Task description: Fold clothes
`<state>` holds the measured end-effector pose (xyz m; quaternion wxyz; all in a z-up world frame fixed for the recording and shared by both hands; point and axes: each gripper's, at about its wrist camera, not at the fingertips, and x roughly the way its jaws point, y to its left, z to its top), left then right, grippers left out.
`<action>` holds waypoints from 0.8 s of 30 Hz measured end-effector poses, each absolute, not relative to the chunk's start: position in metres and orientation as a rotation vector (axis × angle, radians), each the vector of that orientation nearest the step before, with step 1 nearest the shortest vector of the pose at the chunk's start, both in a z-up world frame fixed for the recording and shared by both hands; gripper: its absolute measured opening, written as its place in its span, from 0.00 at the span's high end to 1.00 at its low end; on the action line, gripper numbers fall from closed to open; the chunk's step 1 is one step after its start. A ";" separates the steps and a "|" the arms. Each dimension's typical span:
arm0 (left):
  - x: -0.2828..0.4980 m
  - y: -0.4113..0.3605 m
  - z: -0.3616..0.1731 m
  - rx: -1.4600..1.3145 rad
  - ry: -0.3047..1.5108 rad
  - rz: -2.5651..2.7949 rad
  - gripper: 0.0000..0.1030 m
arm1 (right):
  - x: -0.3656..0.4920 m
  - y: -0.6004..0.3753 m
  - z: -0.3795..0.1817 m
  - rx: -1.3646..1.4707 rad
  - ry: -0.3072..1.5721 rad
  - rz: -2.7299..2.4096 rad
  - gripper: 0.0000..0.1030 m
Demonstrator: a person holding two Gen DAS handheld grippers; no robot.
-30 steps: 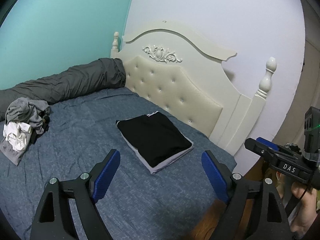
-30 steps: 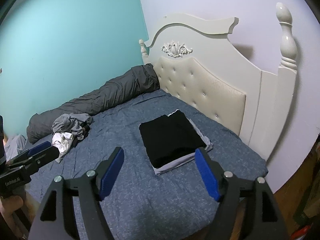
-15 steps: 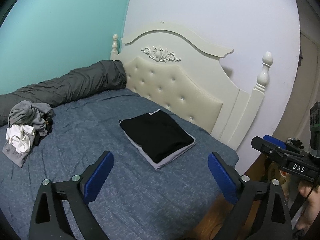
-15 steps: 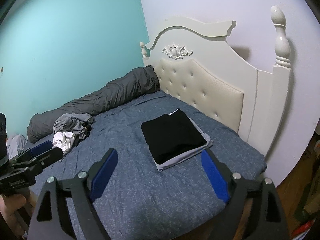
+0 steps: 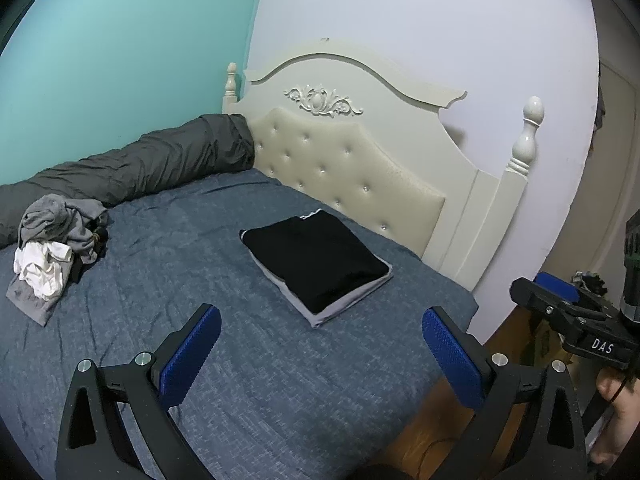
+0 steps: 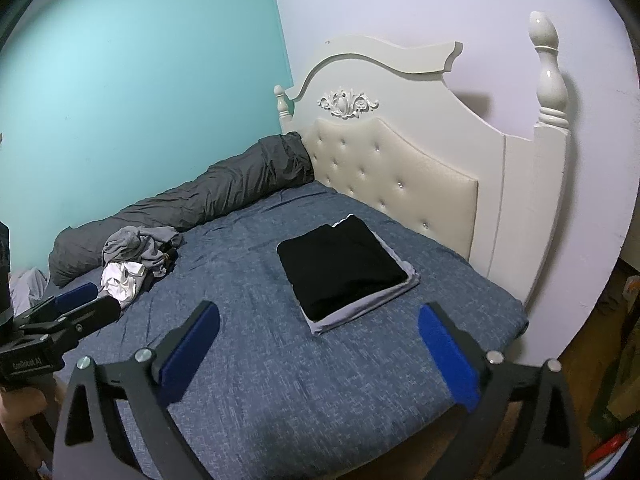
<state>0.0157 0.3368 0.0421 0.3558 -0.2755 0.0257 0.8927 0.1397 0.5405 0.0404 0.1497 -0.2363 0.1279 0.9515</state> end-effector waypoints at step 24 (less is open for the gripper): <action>0.036 0.317 0.033 -0.693 0.082 2.305 0.00 | 0.168 0.520 0.032 -0.640 0.354 2.704 0.00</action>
